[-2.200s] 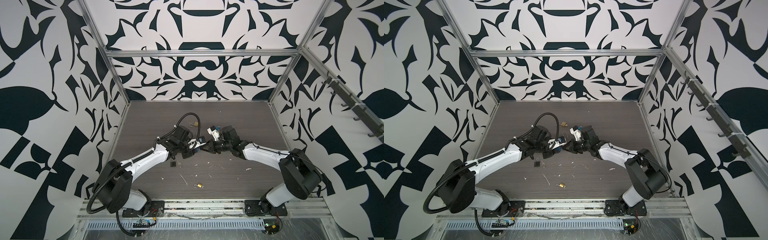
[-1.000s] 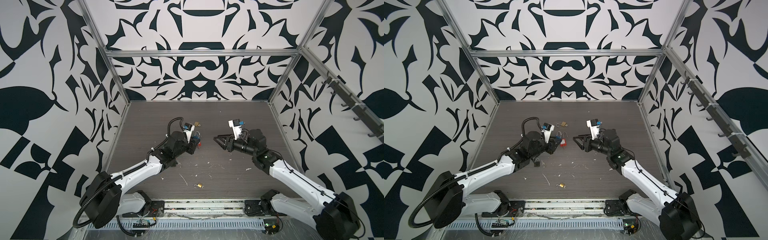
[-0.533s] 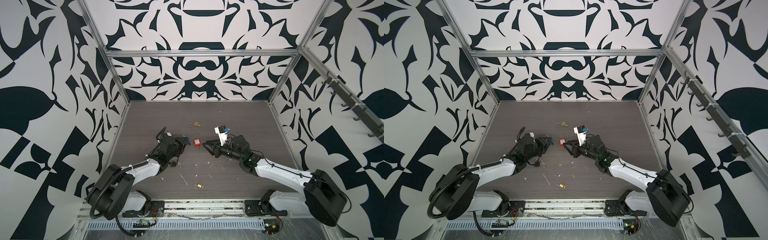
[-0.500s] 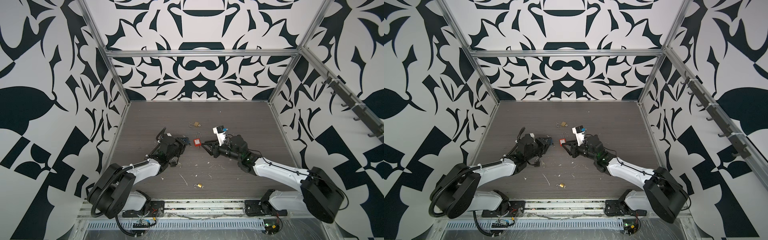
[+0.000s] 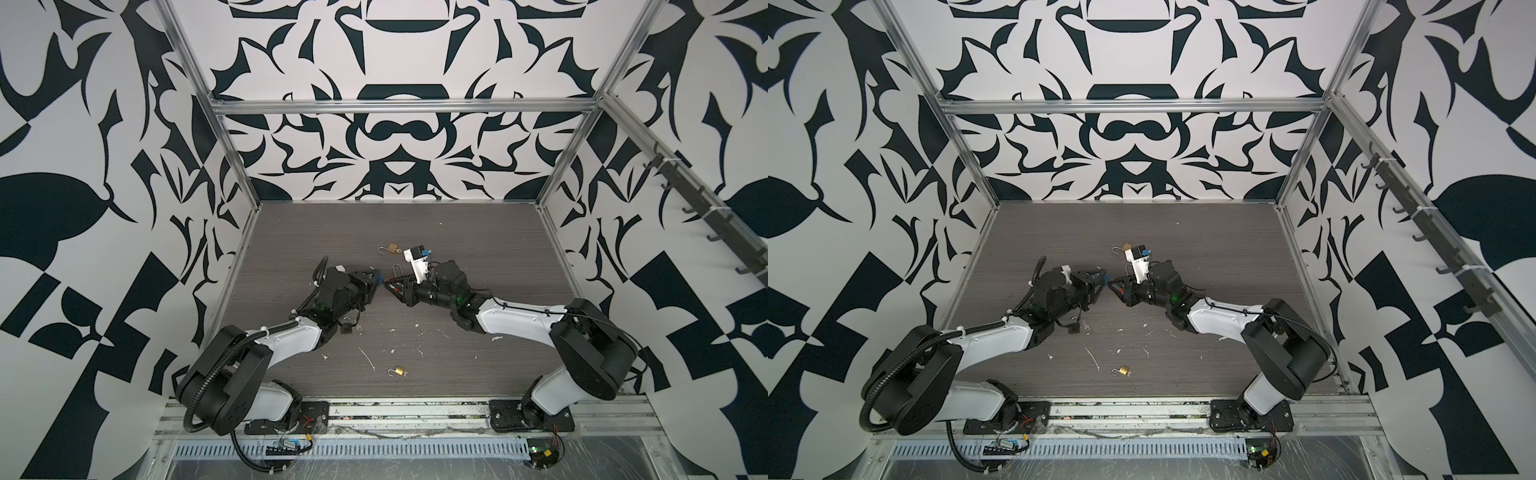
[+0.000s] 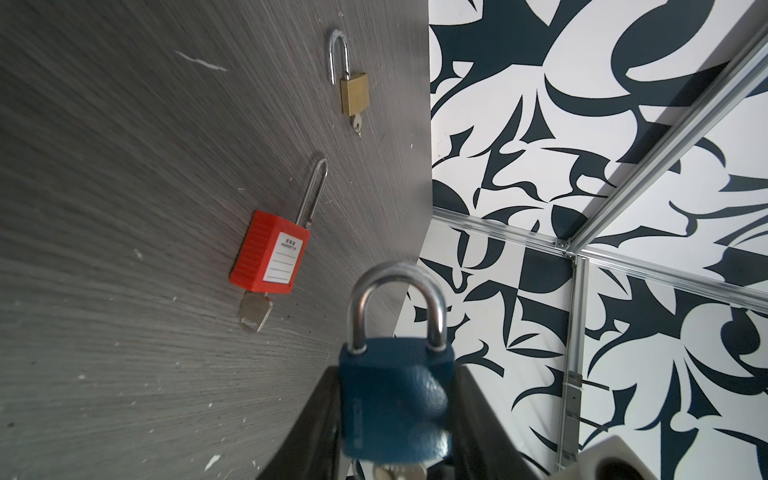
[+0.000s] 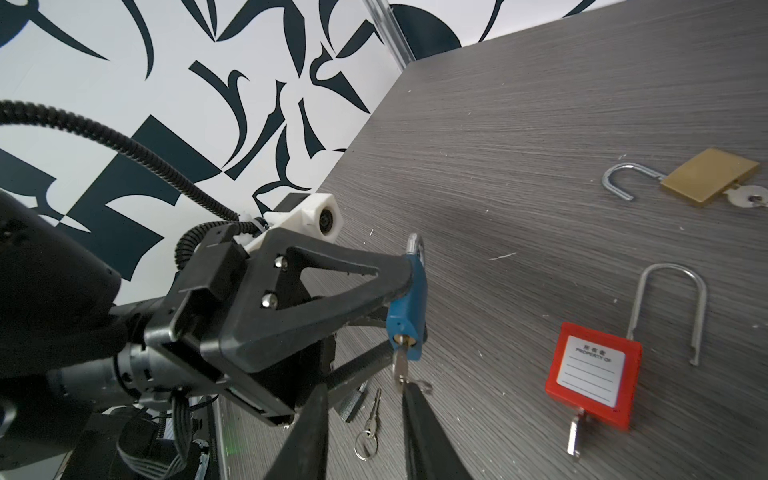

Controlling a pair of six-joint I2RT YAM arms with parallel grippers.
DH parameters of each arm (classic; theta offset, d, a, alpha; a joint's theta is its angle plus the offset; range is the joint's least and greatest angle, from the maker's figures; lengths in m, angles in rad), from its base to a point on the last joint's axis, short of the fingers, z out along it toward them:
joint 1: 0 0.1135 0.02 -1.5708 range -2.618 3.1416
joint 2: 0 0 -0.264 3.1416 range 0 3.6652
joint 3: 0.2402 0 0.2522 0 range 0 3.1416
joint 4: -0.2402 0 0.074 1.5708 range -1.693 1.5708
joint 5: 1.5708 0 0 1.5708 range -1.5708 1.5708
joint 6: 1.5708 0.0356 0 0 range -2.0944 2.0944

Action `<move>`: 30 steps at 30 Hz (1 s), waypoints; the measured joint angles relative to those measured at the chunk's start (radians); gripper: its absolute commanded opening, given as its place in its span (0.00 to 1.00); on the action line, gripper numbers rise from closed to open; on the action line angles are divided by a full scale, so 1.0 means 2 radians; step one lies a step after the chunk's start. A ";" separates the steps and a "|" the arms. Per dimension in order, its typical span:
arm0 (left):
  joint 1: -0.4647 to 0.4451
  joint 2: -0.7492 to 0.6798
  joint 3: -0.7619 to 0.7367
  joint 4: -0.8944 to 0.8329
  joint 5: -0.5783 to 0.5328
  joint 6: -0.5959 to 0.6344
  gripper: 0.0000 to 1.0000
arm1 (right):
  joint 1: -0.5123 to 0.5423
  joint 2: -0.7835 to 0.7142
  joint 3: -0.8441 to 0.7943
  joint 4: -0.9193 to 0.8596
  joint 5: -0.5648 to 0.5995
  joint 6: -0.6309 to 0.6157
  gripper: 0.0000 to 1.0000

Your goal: Lock with the key

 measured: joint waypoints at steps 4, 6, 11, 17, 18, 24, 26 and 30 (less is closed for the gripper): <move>0.000 0.000 0.000 0.000 0.000 0.000 0.00 | 0.004 0.008 0.003 -0.001 0.002 -0.006 0.26; 0.000 0.000 0.000 0.000 0.000 0.000 0.00 | 0.005 0.015 0.007 -0.002 0.002 -0.008 0.23; 0.002 0.000 0.000 -0.001 -0.001 -0.001 0.00 | 0.007 0.026 0.016 -0.004 0.006 -0.012 0.12; 0.004 0.000 0.000 -0.001 -0.002 -0.001 0.00 | 0.007 0.031 0.020 -0.006 0.010 -0.013 0.10; 0.004 0.000 0.000 -0.002 -0.003 -0.002 0.00 | 0.007 0.033 0.021 -0.007 0.009 -0.014 0.11; 0.006 0.001 0.000 0.000 -0.003 -0.002 0.00 | 0.008 0.034 0.027 -0.009 0.009 -0.014 0.17; 0.006 0.002 0.000 0.000 -0.004 -0.004 0.00 | 0.008 0.035 0.030 -0.010 0.010 -0.013 0.17; 0.007 0.004 0.000 0.000 -0.004 -0.005 0.00 | 0.008 0.039 0.035 -0.014 0.010 -0.014 0.17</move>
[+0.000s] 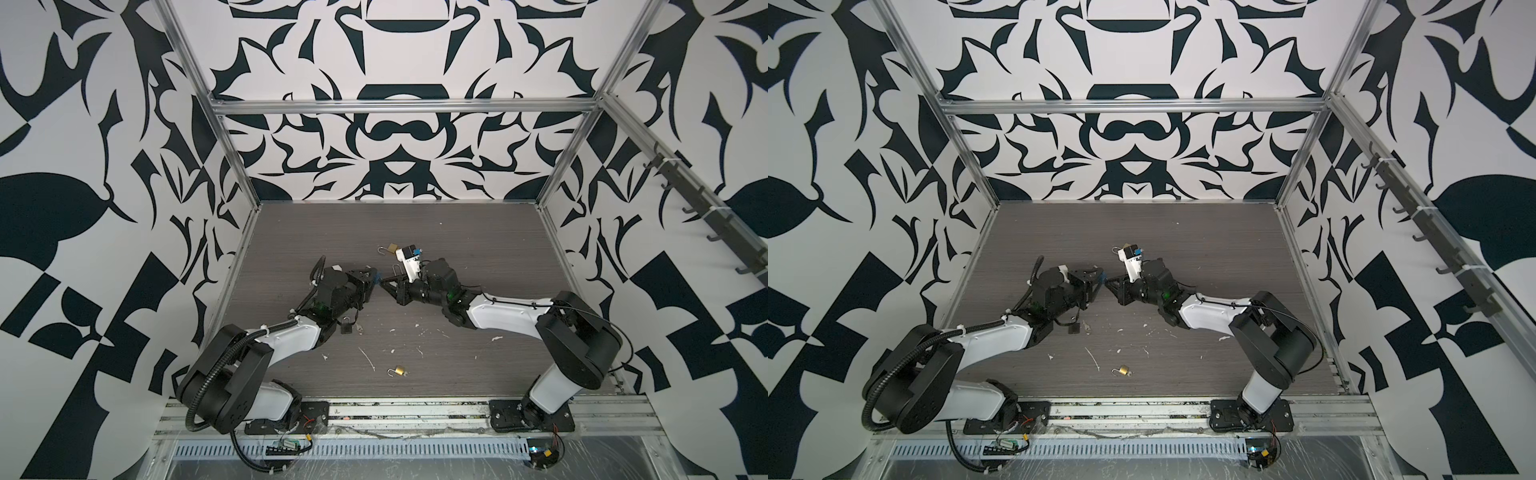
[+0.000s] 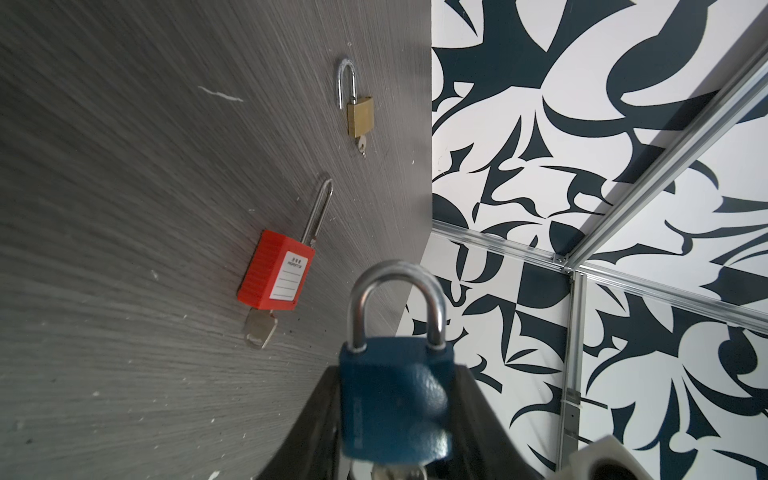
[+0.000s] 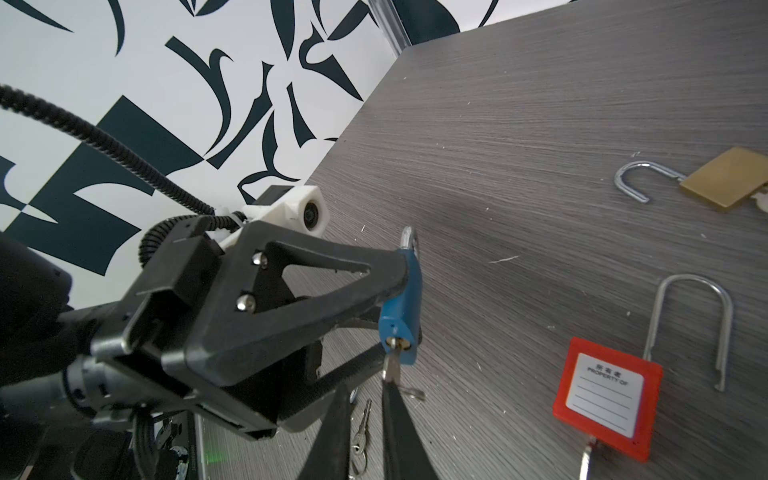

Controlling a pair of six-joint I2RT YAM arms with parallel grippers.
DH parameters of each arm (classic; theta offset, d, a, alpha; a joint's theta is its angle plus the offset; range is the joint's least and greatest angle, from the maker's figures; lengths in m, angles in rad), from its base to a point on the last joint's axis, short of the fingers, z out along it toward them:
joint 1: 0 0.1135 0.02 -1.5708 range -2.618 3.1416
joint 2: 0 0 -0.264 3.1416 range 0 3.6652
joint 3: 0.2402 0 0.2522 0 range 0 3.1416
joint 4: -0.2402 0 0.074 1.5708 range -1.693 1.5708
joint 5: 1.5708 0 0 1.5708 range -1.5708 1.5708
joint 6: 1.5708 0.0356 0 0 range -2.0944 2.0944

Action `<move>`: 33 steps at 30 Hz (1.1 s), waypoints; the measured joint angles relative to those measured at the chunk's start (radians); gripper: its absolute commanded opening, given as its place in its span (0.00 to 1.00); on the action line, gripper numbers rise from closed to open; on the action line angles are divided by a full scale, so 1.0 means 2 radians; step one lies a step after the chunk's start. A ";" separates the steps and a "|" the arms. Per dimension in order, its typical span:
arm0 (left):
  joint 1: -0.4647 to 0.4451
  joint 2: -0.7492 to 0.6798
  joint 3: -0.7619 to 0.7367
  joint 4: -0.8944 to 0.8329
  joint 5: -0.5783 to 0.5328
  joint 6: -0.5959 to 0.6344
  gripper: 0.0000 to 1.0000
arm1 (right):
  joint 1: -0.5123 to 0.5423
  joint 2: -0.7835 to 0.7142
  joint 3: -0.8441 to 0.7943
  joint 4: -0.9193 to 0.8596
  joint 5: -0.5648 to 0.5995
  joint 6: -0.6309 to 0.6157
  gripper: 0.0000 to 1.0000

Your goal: Lock with the key

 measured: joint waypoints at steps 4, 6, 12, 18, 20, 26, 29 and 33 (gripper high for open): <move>0.000 0.000 0.000 0.000 -0.002 -0.001 0.00 | 0.000 0.001 0.004 -0.005 0.001 0.000 0.18; 0.000 0.000 0.000 0.000 -0.002 -0.001 0.00 | 0.000 0.001 0.005 -0.007 0.002 0.000 0.20; 0.000 0.000 0.000 0.000 -0.004 -0.001 0.00 | 0.002 0.001 0.007 -0.008 0.004 0.000 0.24; 0.000 0.000 0.000 0.000 -0.006 -0.001 0.00 | 0.002 0.001 0.012 -0.015 0.009 -0.001 0.23; 0.001 0.000 0.000 0.001 -0.007 0.000 0.00 | 0.002 0.001 0.015 -0.021 0.011 -0.002 0.22; 0.002 0.002 0.000 0.000 -0.011 0.001 0.00 | 0.002 0.009 0.023 -0.029 0.013 -0.002 0.19; 0.003 0.004 0.000 0.000 -0.011 0.002 0.00 | 0.002 0.014 0.026 -0.029 0.014 -0.002 0.17; 0.000 0.006 0.000 0.004 0.001 0.006 0.00 | 0.002 0.024 0.033 -0.031 0.023 -0.002 0.15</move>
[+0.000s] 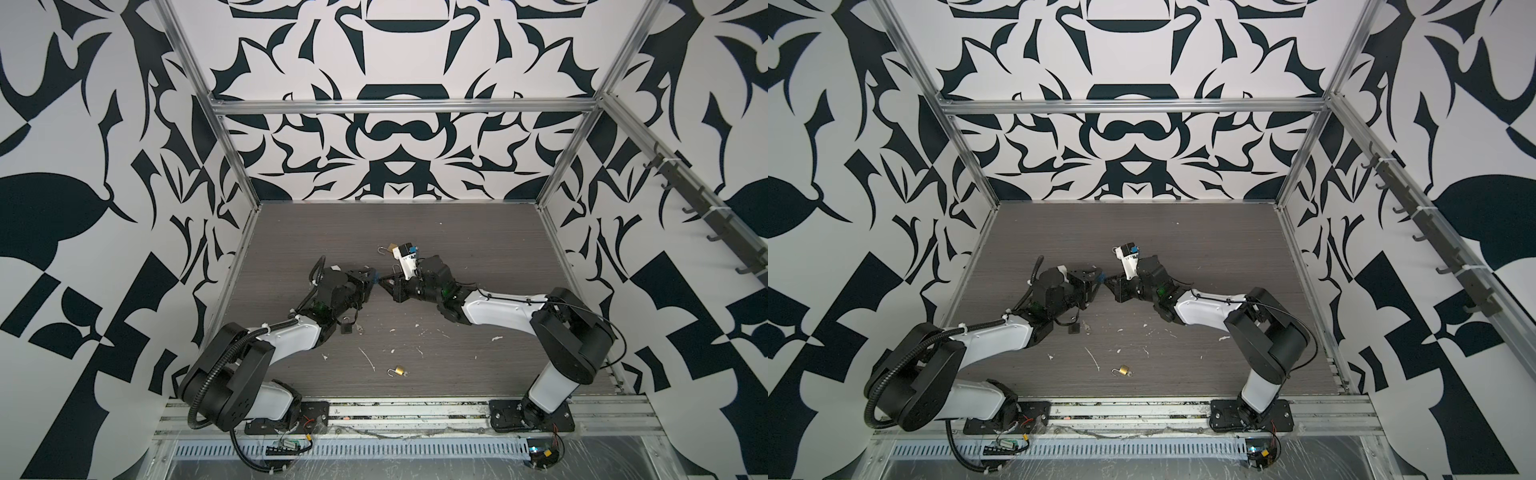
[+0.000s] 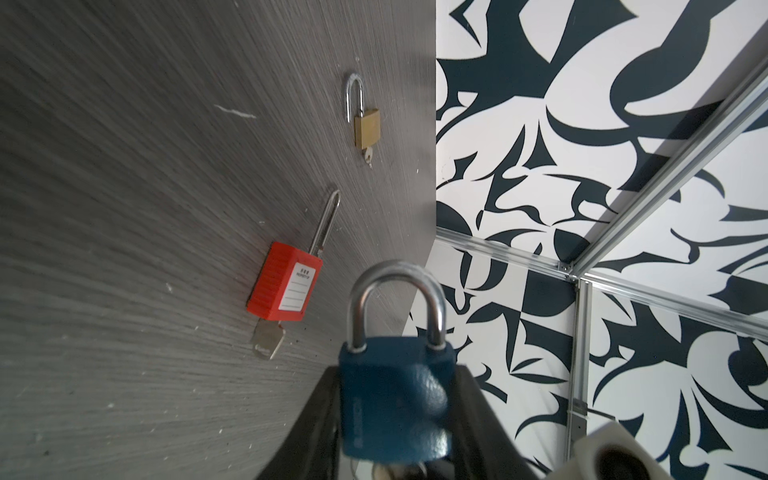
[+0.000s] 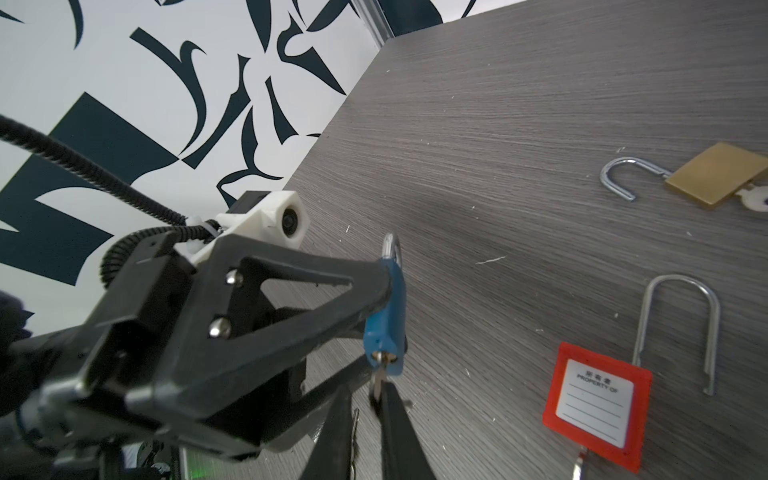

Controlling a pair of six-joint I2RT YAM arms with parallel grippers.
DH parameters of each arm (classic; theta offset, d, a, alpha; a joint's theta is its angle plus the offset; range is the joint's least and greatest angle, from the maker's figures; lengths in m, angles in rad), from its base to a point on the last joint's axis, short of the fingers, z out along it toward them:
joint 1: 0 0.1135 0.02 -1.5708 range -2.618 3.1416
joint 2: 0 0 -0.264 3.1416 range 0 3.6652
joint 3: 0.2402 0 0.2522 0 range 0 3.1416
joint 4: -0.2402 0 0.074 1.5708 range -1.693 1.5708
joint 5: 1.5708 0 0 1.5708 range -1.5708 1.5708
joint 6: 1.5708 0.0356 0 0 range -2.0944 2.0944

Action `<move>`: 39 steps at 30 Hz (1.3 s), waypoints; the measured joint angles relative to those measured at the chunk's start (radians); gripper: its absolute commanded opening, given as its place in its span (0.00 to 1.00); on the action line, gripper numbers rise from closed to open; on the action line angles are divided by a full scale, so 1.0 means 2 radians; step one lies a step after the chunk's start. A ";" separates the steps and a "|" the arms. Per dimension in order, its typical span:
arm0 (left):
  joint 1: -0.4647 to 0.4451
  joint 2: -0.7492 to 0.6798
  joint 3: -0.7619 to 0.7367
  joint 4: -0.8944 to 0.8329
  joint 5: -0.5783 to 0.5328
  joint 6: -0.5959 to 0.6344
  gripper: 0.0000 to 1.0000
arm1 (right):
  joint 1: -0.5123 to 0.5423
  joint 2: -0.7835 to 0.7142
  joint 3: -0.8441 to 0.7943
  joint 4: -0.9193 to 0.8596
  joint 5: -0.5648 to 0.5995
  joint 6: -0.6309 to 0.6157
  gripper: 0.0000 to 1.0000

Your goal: Lock with the key

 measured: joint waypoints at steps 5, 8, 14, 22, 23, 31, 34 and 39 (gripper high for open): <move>0.000 0.003 0.000 0.003 0.004 0.002 0.00 | -0.001 0.007 0.006 -0.002 0.003 0.000 0.12; 0.000 0.003 0.000 0.003 0.004 0.004 0.00 | -0.001 0.008 0.006 -0.002 0.005 0.001 0.10; 0.000 0.003 -0.004 0.005 0.003 0.006 0.00 | -0.001 0.008 0.006 -0.004 0.008 0.003 0.02; 0.003 0.004 -0.004 0.007 0.004 0.017 0.00 | -0.001 0.008 0.006 -0.005 0.008 0.003 0.00; 0.006 0.004 -0.004 0.007 0.006 0.018 0.00 | -0.001 0.008 0.006 -0.005 0.008 0.003 0.00; 0.049 0.004 0.013 -0.013 0.083 0.068 0.00 | -0.001 -0.001 -0.012 0.022 0.011 0.009 0.00; 0.059 0.002 0.039 -0.042 0.124 0.103 0.00 | -0.001 -0.024 -0.032 0.038 0.024 0.012 0.00; 0.063 -0.017 0.080 -0.102 0.169 0.159 0.00 | -0.001 -0.073 -0.066 0.057 0.040 0.020 0.00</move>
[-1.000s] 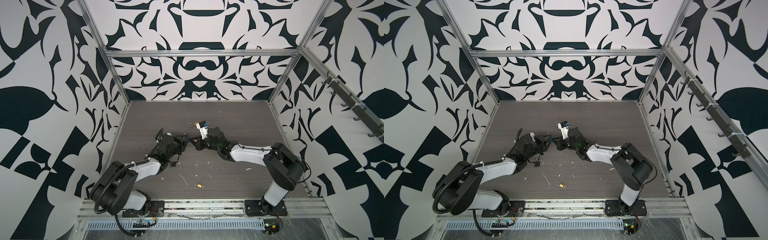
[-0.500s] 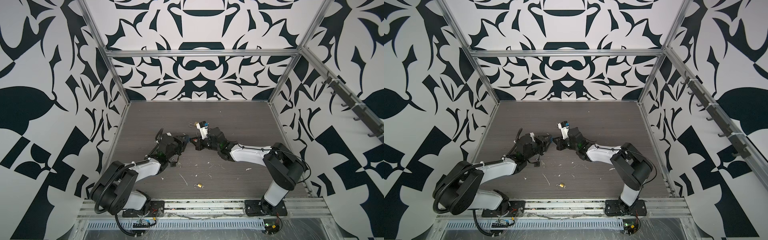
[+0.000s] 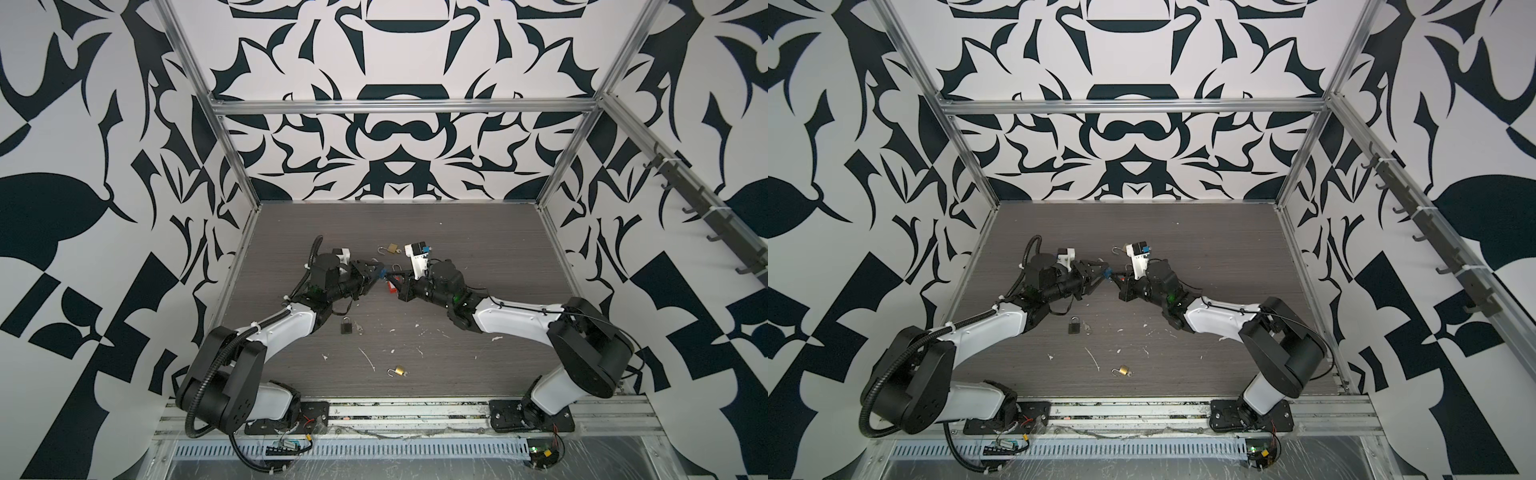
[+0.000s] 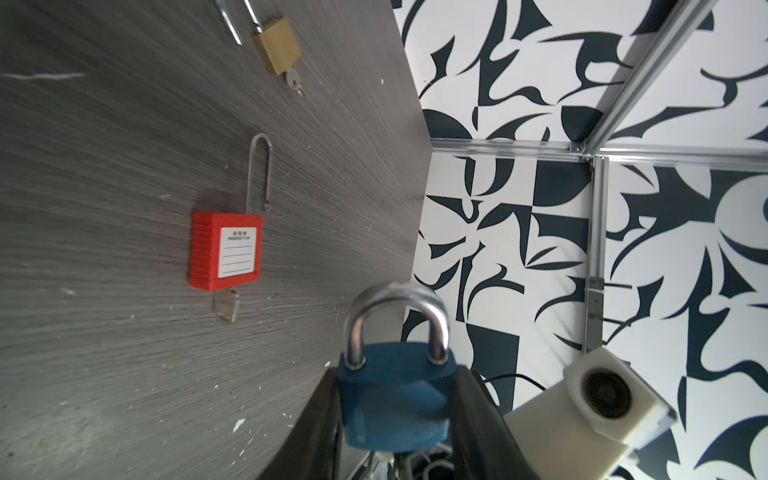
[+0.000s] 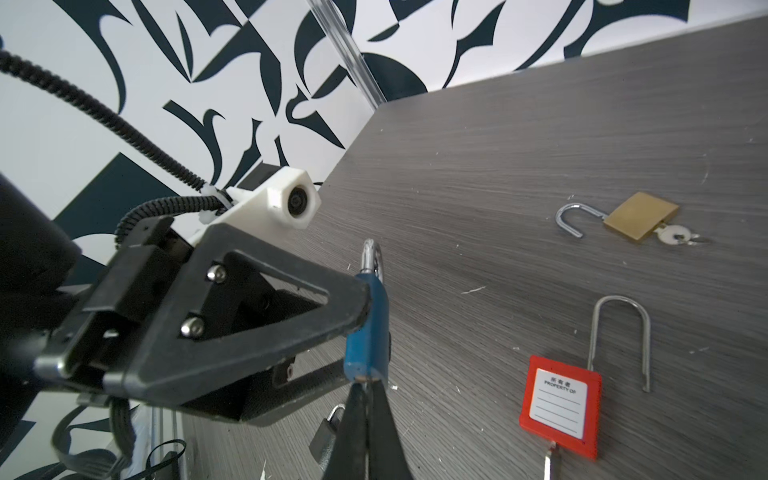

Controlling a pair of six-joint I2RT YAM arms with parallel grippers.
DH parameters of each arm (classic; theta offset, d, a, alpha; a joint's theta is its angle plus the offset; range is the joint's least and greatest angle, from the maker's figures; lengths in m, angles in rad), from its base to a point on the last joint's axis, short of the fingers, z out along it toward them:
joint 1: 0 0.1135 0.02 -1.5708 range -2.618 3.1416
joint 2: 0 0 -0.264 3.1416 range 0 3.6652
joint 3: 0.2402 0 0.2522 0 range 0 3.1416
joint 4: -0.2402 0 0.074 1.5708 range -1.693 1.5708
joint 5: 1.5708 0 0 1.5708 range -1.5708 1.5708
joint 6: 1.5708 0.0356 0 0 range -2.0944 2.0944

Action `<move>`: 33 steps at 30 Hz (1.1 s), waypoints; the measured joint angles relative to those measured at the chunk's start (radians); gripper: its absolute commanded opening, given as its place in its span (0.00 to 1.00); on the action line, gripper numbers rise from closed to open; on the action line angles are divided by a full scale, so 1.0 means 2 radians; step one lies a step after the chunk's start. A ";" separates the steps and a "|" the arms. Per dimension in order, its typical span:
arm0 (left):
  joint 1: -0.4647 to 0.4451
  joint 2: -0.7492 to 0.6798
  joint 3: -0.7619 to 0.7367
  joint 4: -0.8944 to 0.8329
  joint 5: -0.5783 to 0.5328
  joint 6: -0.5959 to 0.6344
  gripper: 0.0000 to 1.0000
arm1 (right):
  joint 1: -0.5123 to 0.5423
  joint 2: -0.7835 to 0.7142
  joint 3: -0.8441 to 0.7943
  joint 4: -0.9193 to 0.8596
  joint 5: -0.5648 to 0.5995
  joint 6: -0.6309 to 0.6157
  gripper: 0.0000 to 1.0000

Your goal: Lock with the key

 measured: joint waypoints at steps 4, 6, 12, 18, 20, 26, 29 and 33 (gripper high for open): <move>0.001 -0.015 0.015 -0.032 0.004 0.025 0.00 | 0.001 -0.014 -0.007 0.008 0.000 0.006 0.00; 0.004 -0.019 0.015 -0.044 0.004 0.030 0.00 | 0.002 -0.011 -0.007 0.009 -0.003 0.009 0.00; 0.031 -0.023 0.016 -0.072 -0.051 0.037 0.00 | 0.004 0.007 0.000 -0.009 -0.027 0.015 0.00; 0.077 -0.047 0.016 -0.095 -0.160 0.037 0.00 | 0.012 0.008 0.000 -0.042 -0.050 0.015 0.00; 0.074 -0.049 0.019 -0.099 -0.164 0.037 0.00 | 0.014 0.008 -0.001 -0.044 -0.051 0.015 0.00; 0.071 -0.033 0.045 -0.118 -0.142 0.058 0.00 | 0.015 0.006 -0.009 -0.049 -0.047 0.009 0.22; 0.064 -0.019 0.077 -0.156 -0.126 0.091 0.00 | 0.015 -0.004 -0.011 -0.048 -0.039 -0.008 0.26; 0.038 -0.010 0.138 -0.241 -0.121 0.154 0.00 | 0.015 -0.023 -0.011 -0.039 -0.026 -0.022 0.26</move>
